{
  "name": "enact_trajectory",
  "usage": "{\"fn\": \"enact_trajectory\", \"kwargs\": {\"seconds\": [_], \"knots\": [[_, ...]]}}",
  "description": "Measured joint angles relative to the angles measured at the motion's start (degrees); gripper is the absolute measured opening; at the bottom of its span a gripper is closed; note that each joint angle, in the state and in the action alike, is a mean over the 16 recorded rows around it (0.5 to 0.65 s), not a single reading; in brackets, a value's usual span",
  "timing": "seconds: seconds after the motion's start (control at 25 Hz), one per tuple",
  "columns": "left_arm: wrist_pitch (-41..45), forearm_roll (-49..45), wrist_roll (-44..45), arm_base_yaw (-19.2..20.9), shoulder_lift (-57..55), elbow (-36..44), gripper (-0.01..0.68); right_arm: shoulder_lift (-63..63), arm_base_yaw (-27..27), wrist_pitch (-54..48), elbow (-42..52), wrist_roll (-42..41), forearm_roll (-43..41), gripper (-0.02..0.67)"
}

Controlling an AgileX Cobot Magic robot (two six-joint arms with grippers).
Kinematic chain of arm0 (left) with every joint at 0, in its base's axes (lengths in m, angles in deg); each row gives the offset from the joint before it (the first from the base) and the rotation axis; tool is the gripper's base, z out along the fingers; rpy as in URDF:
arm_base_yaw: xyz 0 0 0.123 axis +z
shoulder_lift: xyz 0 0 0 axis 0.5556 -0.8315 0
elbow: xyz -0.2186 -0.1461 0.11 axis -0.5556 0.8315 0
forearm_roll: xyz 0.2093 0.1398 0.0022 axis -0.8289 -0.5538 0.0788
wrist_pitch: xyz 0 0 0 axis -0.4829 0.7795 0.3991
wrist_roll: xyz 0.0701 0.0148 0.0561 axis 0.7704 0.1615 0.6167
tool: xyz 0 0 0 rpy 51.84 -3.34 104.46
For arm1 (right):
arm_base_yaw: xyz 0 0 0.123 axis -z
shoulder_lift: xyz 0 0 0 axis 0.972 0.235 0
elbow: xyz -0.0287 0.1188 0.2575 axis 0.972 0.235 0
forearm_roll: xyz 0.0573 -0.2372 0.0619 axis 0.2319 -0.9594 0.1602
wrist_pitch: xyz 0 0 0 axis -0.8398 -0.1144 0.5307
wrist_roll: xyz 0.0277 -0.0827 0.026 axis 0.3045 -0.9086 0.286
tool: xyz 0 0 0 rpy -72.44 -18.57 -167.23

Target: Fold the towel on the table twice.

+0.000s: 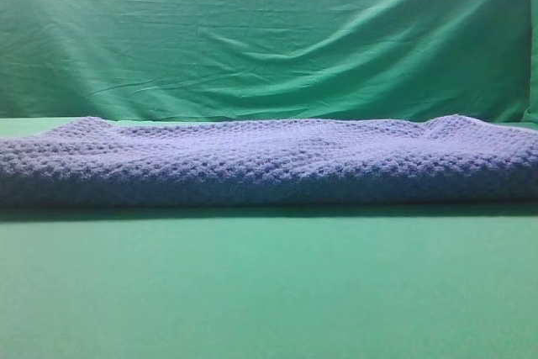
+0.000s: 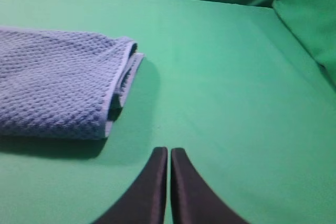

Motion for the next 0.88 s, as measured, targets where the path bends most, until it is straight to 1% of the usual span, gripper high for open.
{"fn": "enact_trajectory", "kwargs": {"seconds": [0.16,0.32,0.88], "knots": [[-0.01,0.03,0.00,1.67,0.00,0.02,0.000,0.00,3.18,0.00,0.00,-0.06,0.00,0.000],[-0.01,0.04,0.00,2.46,0.00,0.02,0.000,0.00,4.92,0.00,0.00,-0.14,0.00,0.000],[-0.01,0.04,0.00,2.77,0.00,0.02,0.000,0.00,5.43,0.00,0.00,-0.39,0.00,0.000]]}}
